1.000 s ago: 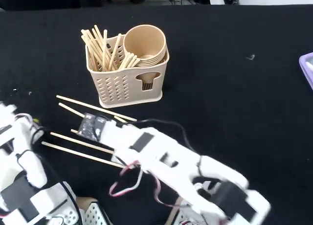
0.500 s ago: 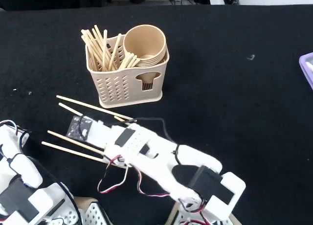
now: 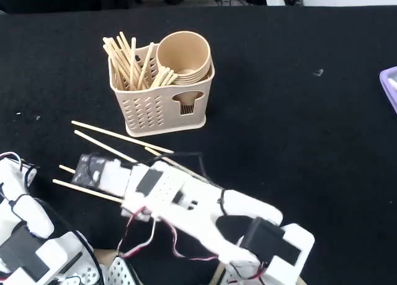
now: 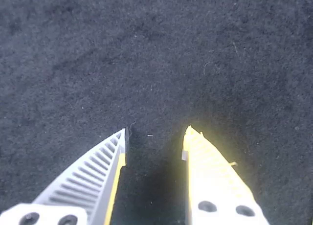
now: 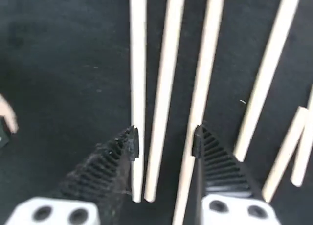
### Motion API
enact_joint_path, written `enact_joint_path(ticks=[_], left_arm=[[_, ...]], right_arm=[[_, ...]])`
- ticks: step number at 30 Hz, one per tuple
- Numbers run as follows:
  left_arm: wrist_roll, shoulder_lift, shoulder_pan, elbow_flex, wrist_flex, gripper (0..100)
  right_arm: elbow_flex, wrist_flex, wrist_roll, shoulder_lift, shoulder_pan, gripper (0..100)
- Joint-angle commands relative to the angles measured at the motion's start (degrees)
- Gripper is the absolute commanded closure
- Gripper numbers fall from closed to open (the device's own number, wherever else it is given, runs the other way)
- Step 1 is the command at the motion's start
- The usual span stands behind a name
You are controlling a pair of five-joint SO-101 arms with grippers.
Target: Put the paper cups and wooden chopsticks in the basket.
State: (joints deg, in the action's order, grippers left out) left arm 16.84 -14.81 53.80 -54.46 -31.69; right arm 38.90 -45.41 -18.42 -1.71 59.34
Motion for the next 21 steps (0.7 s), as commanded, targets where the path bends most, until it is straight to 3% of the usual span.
enact_joint_path(ticks=[1, 5, 11, 21], left_arm=[[0.5, -1.0, 0.7, 3.4, 0.1, 81], [0.5, -1.0, 0.7, 3.4, 0.1, 81], [0.5, -1.0, 0.7, 3.4, 0.1, 81], [0.5, -1.0, 0.7, 3.4, 0.1, 81]], right_arm=[[-2.9, 3.4, 0.8, 2.5, 1.1, 79.4], [-3.3, 4.7, 0.4, 7.3, 1.1, 81.3], [-4.2, 4.7, 0.8, 7.3, 1.1, 99.2], [-4.8, 0.8, 0.4, 0.0, -5.4, 98.8]])
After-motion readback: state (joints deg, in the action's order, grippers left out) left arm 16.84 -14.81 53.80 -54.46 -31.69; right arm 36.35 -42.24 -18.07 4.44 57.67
